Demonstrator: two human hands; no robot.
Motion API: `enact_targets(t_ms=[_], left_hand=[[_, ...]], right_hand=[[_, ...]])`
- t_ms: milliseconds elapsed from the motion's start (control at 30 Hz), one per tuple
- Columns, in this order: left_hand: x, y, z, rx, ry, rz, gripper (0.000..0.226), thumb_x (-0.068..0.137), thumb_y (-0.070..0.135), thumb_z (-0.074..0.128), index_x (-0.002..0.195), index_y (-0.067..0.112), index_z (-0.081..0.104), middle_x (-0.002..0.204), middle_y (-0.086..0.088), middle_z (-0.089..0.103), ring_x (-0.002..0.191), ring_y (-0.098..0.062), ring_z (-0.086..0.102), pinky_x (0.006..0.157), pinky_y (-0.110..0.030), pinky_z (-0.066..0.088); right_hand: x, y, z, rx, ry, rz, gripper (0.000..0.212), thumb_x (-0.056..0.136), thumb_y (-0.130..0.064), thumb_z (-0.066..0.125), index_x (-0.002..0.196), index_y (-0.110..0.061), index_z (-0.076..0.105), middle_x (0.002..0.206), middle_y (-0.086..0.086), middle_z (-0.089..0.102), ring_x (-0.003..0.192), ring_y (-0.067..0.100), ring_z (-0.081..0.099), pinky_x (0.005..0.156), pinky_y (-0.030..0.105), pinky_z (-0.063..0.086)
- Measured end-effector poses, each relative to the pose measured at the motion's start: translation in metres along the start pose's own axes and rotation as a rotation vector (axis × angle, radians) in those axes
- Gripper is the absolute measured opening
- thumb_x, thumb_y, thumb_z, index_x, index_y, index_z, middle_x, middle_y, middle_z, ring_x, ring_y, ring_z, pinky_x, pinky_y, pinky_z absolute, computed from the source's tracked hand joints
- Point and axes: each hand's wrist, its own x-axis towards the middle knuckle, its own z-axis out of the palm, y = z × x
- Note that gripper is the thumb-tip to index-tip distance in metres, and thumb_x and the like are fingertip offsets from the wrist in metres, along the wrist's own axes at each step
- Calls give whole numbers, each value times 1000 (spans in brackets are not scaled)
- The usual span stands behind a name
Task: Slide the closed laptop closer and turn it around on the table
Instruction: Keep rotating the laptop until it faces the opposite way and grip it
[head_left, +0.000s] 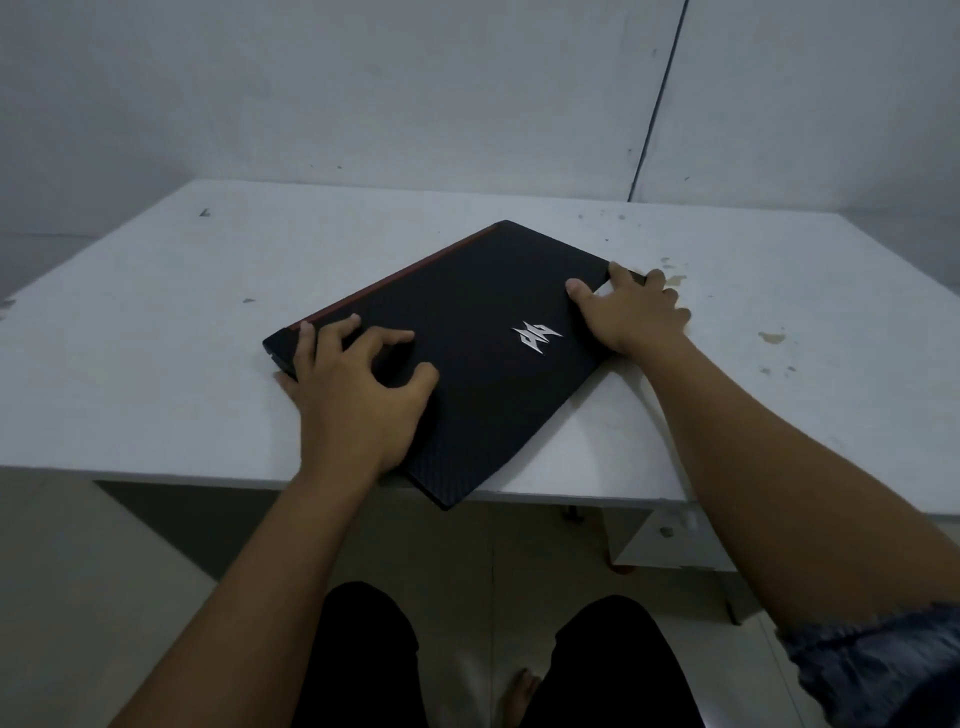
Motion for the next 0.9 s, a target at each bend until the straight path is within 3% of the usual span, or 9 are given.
enact_targets(t_ms=[100, 200, 300, 367, 567, 900], left_hand=[[-1, 3, -9, 34, -81, -9, 58, 75, 72, 58, 127, 46, 64, 162, 0, 38, 158, -26, 6, 121, -65, 11], [-18, 26, -15, 68, -291, -63, 109, 52, 102, 48, 146, 47, 48, 172, 2, 11, 158, -20, -12, 121, -67, 3], [-37, 40, -9, 288, -436, 15, 135, 36, 111, 39, 156, 52, 24, 173, 8, -8, 156, -18, -23, 117, -74, -1], [-40, 38, -5, 371, -409, 50, 133, 39, 107, 43, 158, 51, 18, 173, 5, -6, 157, -19, -19, 115, -76, 2], [-36, 37, -6, 332, -355, 69, 121, 44, 90, 60, 155, 51, 30, 172, 5, 8, 158, -18, -8, 116, -75, 5], [-4, -1, -42, 256, -490, 241, 120, 38, 97, 66, 148, 61, 37, 168, 19, 17, 156, -7, 1, 120, -67, 12]], right_hand=[[-10, 4, 0, -89, 21, 23, 89, 85, -83, 20, 158, -31, 28, 163, 20, 20, 149, 40, 14, 114, 63, 10], [-6, 1, -4, -156, 49, -34, 88, 87, -79, 21, 155, -23, 33, 161, 27, 23, 152, 43, 5, 115, 66, -1], [2, 0, -8, -113, 29, -143, 82, 86, -77, 28, 152, -29, 40, 155, 24, 35, 148, 42, 21, 116, 63, 8], [3, 1, -9, -105, -6, -172, 80, 87, -78, 29, 153, -35, 37, 154, 20, 38, 144, 39, 30, 115, 60, 16], [-5, 4, -15, -120, -38, -149, 82, 88, -81, 26, 158, -39, 28, 159, 15, 32, 146, 36, 26, 113, 55, 18], [-56, 11, -3, -125, 49, 25, 82, 89, -76, 18, 158, -32, 26, 159, 23, 26, 145, 42, 19, 112, 60, 13]])
